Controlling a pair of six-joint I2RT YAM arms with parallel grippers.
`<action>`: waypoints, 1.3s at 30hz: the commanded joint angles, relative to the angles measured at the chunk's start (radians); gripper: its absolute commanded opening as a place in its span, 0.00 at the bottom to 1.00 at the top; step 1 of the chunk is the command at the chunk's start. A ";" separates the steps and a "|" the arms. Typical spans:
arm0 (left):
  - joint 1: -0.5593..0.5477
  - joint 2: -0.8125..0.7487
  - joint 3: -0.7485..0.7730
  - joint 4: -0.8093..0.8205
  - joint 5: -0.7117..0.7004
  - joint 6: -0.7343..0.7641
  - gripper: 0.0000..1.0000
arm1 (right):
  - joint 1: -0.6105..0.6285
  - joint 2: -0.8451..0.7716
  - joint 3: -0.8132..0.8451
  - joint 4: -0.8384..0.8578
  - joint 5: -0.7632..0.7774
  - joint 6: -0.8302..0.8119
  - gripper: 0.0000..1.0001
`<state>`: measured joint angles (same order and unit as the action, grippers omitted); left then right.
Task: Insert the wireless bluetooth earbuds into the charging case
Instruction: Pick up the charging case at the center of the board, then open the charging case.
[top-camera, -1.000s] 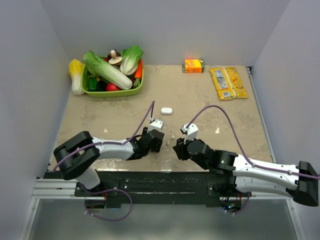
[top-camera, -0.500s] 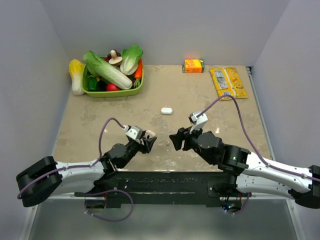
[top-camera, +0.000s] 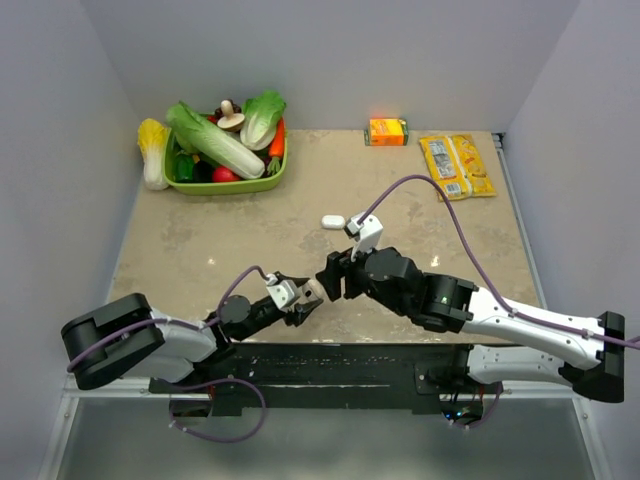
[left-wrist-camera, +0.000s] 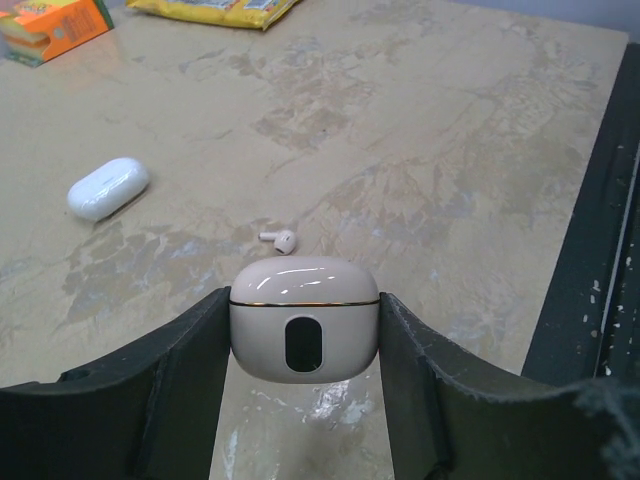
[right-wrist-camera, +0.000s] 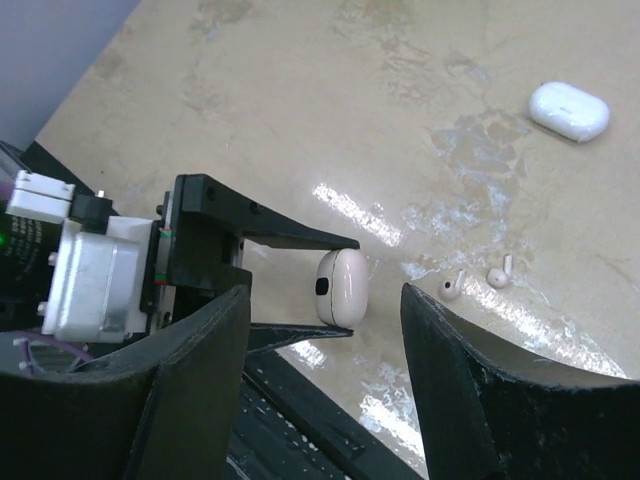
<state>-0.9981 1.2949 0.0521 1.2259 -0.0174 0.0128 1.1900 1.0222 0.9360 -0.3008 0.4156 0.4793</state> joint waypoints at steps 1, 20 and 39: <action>-0.005 -0.048 -0.040 0.670 0.108 0.038 0.00 | -0.015 0.004 -0.006 0.014 -0.050 0.025 0.64; -0.014 -0.246 -0.020 0.500 0.177 0.039 0.00 | -0.044 0.072 -0.046 0.072 -0.167 0.028 0.59; -0.024 -0.270 -0.018 0.465 0.146 0.053 0.00 | -0.095 0.010 -0.092 0.048 -0.147 0.038 0.57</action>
<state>-1.0153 1.0508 0.0517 1.2510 0.1261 0.0380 1.1118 1.0527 0.8585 -0.2550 0.2432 0.5133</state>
